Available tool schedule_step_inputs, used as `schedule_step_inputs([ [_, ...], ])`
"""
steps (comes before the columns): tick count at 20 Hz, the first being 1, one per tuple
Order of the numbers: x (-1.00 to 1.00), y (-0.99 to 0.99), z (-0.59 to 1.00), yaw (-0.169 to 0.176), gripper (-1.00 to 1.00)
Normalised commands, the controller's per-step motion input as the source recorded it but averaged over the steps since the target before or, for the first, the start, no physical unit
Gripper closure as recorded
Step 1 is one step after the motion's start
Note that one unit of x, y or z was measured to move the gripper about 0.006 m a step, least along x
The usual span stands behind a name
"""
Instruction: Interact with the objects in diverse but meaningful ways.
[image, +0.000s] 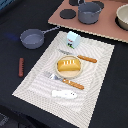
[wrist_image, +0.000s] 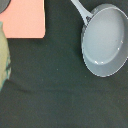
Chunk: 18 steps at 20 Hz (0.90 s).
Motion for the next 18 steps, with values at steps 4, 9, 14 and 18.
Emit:
schedule_step_inputs([
  [4, 0.0, -0.01, -0.03, 0.0, -1.0],
  [9, 0.45, -0.04, -0.13, -0.048, -1.0],
  [14, 0.6, -0.17, -0.07, -0.064, -1.0],
  [18, 0.74, -0.15, -0.02, -0.067, -1.0],
])
